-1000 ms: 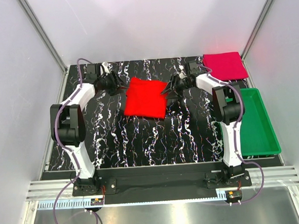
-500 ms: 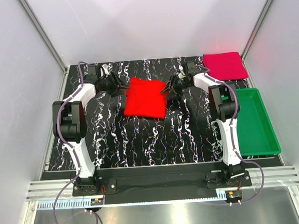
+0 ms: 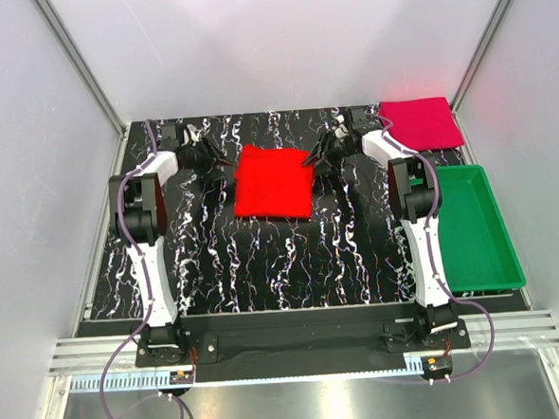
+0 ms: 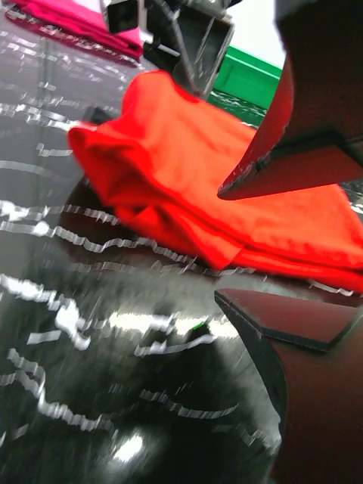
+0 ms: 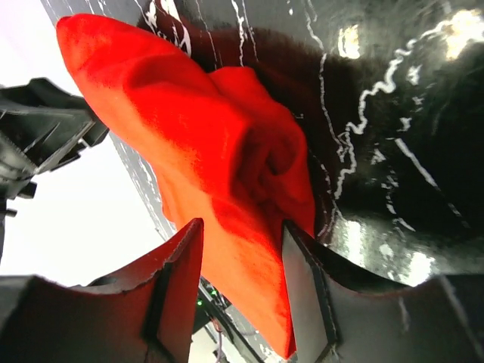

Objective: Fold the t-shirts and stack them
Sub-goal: Fold the tshirt

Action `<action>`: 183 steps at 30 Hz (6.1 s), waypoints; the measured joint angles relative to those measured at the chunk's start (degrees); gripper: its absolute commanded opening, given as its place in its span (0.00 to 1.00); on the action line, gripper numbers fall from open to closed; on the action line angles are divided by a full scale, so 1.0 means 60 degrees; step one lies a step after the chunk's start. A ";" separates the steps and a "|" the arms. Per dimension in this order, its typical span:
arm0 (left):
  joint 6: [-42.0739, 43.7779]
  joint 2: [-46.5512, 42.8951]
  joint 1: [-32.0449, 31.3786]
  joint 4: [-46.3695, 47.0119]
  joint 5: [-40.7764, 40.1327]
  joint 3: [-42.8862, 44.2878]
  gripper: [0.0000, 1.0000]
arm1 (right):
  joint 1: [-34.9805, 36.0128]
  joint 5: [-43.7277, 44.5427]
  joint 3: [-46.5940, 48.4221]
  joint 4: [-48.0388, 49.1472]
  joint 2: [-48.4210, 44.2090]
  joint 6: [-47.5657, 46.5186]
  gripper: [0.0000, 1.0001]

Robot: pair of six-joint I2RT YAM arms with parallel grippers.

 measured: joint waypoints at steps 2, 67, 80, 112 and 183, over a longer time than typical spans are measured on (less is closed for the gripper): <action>-0.0058 0.0178 0.0033 -0.0022 0.0000 0.0069 0.58 | -0.0047 -0.0007 0.0029 -0.0098 0.0000 -0.0102 0.54; -0.0346 0.1668 -0.1038 -0.0069 -0.0852 0.2809 0.52 | -0.0423 0.0397 0.2306 -0.0900 0.0794 -0.0710 0.51; -0.0131 0.1676 -0.1042 -0.0426 -0.0903 0.2969 0.42 | -0.0433 0.0419 0.2317 -0.1035 0.0823 -0.0729 0.50; -0.0670 0.0729 -0.1035 -0.0601 -0.0404 0.2025 0.00 | -0.0357 0.0142 0.0889 -0.1311 -0.0557 -0.0561 0.00; 0.0984 -0.5810 -0.2218 -0.1577 -0.1413 -0.6029 0.48 | 0.1858 0.2725 -0.5563 -0.0900 -0.4615 -0.1326 0.30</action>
